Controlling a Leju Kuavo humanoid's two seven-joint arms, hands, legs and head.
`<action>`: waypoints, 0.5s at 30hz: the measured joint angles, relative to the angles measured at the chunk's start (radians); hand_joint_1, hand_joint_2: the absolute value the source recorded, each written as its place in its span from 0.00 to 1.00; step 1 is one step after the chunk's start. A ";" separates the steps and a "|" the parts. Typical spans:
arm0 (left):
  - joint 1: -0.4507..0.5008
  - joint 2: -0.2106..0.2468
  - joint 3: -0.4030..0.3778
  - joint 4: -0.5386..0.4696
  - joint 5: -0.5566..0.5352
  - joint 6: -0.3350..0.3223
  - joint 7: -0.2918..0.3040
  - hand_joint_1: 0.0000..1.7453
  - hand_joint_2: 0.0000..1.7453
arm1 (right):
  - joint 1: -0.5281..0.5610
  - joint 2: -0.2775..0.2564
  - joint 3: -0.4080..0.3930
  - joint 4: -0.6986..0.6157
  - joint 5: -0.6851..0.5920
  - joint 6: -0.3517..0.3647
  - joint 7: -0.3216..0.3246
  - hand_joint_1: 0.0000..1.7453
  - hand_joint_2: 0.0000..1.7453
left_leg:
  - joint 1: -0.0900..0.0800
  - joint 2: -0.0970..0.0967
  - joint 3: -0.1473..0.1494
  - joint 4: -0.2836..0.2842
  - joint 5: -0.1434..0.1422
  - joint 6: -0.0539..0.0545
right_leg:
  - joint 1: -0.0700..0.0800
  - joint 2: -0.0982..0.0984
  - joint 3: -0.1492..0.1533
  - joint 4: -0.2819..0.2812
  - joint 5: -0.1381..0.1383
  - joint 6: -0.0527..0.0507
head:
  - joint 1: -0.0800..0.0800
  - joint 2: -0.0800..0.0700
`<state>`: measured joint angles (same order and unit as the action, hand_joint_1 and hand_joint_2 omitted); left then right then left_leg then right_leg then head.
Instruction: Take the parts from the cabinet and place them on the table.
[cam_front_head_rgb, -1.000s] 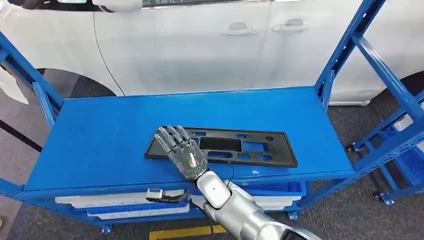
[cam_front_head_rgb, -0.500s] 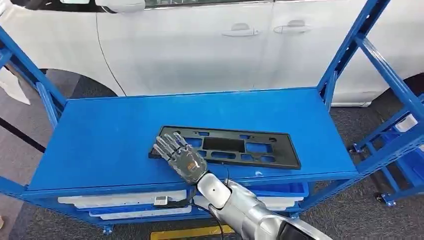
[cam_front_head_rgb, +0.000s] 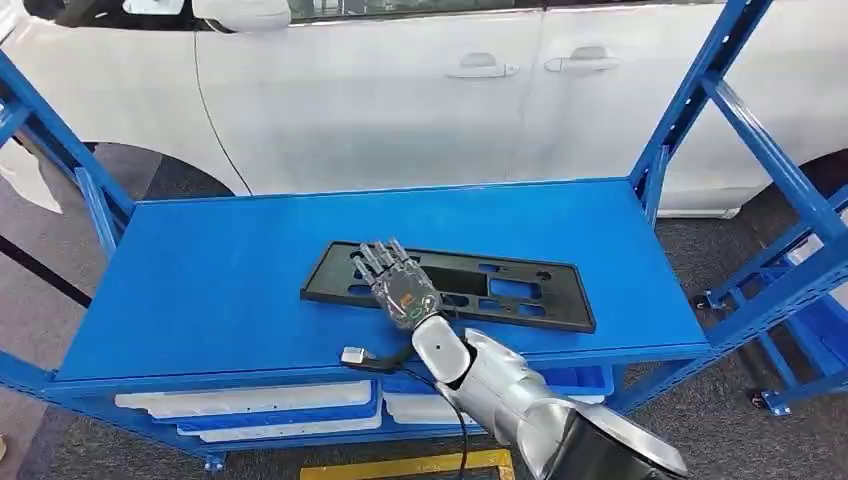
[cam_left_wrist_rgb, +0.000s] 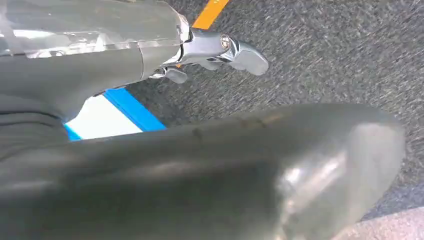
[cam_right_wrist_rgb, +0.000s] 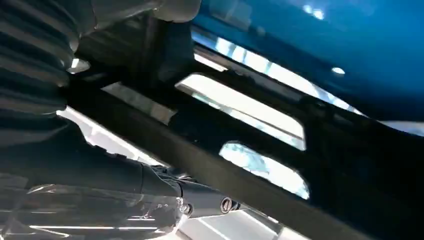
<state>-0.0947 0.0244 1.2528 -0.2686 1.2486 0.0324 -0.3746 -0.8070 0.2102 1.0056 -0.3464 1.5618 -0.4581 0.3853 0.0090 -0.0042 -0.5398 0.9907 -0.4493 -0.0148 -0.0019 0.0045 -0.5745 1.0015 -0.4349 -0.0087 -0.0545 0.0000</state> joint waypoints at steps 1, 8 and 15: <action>0.003 0.000 0.000 0.000 0.000 0.001 0.000 0.00 0.00 | -0.004 -0.005 -0.001 0.003 0.000 0.001 0.000 0.11 1.00 | -0.003 0.000 0.000 0.001 0.001 0.006 | -0.003 0.000 0.001 -0.004 0.004 0.006 | 0.000 0.000; 0.004 0.000 0.000 0.000 0.000 0.008 -0.001 0.00 0.00 | -0.011 -0.020 -0.010 0.022 -0.004 0.012 0.007 0.89 1.00 | 0.000 0.011 -0.013 -0.009 0.019 0.034 | -0.005 -0.001 -0.144 0.315 -0.153 0.029 | 0.000 0.000; 0.002 0.000 0.000 0.000 0.000 0.005 -0.006 0.00 0.00 | -0.020 -0.019 -0.029 0.025 -0.003 0.035 0.006 1.00 1.00 | -0.005 0.007 -0.017 0.002 0.018 0.014 | 0.003 -0.001 0.011 0.003 -0.017 0.002 | 0.000 0.000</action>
<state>-0.0924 0.0240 1.2531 -0.2686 1.2482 0.0378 -0.3811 -0.8272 0.1907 0.9762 -0.3212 1.5591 -0.4230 0.3910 0.0039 0.0032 -0.5573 0.9931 -0.4318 -0.0010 0.0008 0.0032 -0.5635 1.0048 -0.4519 -0.0068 -0.0549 0.0000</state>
